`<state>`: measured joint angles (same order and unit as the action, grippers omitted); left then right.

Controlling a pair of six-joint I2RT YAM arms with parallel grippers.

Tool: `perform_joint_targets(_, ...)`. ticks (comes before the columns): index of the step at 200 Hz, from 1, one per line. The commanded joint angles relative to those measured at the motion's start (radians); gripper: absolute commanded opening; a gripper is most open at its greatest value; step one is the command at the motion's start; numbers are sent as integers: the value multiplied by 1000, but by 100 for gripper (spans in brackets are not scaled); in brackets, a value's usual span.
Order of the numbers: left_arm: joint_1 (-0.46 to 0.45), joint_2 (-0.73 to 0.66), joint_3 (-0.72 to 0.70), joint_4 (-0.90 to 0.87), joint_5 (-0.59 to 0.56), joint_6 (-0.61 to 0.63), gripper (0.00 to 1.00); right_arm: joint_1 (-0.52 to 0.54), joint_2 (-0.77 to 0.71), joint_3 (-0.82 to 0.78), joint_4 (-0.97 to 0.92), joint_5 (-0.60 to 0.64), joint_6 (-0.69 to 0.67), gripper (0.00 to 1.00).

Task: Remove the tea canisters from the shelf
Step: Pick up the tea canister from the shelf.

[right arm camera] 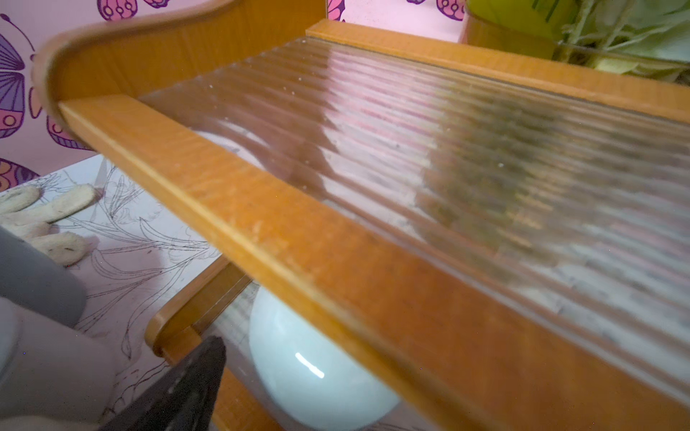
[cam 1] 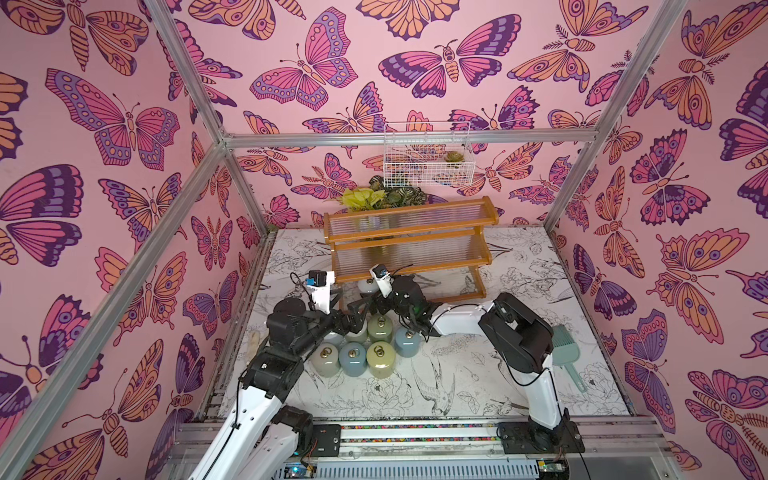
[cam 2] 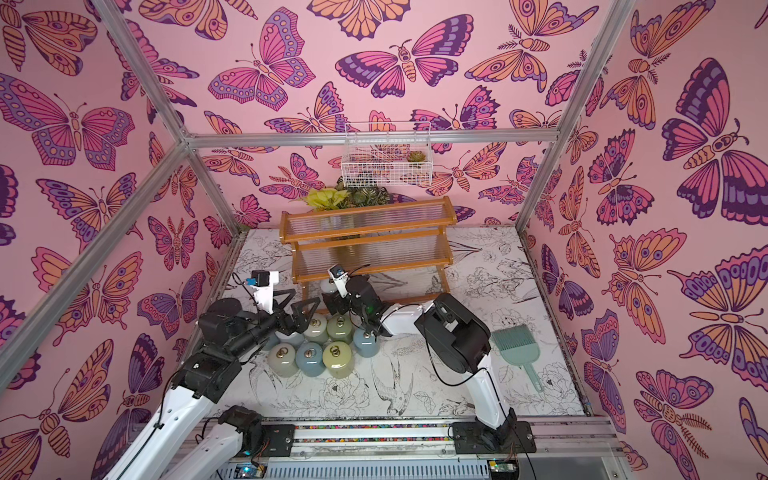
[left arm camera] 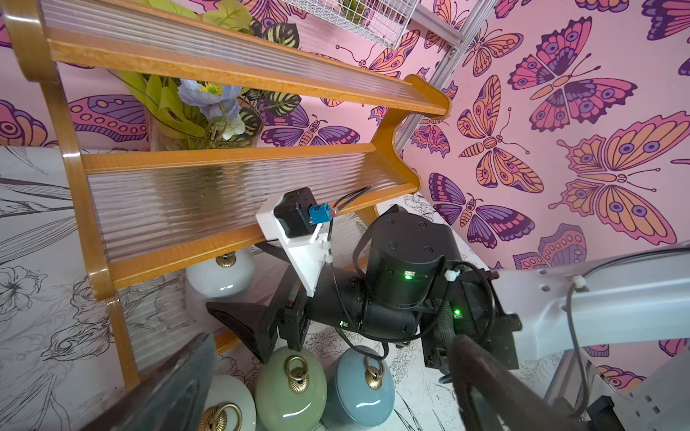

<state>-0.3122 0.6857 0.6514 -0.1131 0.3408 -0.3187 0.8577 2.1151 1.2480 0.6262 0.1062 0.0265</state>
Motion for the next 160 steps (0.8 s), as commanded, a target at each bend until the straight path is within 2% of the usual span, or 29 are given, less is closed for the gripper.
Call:
perform_joint_targets(1, 8, -11, -18, -15, 12, 11, 100, -12, 28, 59, 41, 31, 7, 99)
perform_joint_targets(160, 10, -25, -33, -20, 3, 13, 100, -34, 126, 200, -103, 13, 44, 99)
